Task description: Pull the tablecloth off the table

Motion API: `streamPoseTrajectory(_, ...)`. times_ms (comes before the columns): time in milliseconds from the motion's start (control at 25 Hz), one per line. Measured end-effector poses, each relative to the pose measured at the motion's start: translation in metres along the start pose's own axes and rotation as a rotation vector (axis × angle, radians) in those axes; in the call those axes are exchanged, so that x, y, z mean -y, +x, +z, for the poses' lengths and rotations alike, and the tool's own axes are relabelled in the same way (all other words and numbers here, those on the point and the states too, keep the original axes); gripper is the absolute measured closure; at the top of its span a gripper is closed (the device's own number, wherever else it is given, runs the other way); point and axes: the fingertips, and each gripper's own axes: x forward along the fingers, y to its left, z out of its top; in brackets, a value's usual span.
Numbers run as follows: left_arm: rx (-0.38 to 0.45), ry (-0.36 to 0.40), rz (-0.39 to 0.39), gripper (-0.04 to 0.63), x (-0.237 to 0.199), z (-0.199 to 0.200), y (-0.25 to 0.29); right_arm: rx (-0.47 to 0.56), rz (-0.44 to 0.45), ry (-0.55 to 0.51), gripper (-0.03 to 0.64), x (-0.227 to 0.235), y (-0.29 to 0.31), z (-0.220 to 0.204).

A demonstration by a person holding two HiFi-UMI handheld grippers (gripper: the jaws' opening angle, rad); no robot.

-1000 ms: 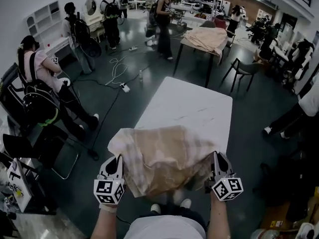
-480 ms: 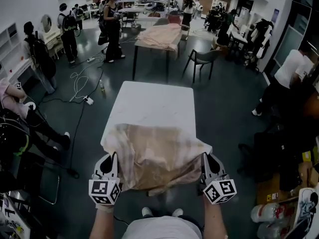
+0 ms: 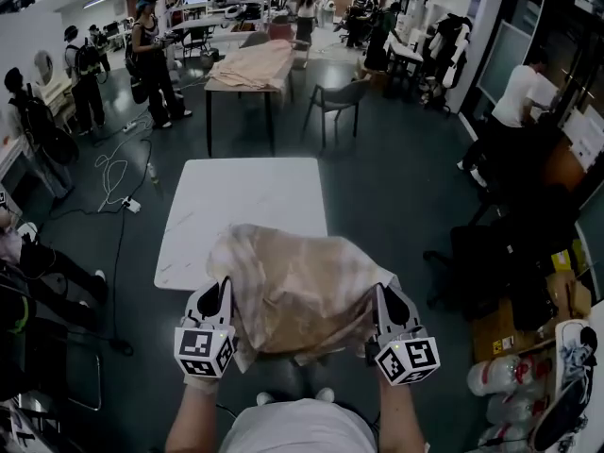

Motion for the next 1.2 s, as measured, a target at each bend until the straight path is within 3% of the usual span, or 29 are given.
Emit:
streamPoseTrajectory(600,-0.011,0.042,-0.147,0.583,0.078,0.010,0.039,0.009,-0.188,-0.077,0.586,0.065,-0.043,0.013)
streamPoseTrajectory(1200,-0.012,0.042,-0.113,0.583,0.079,0.010,0.036,0.001,-0.205,-0.072,0.588,0.074,-0.053,0.011)
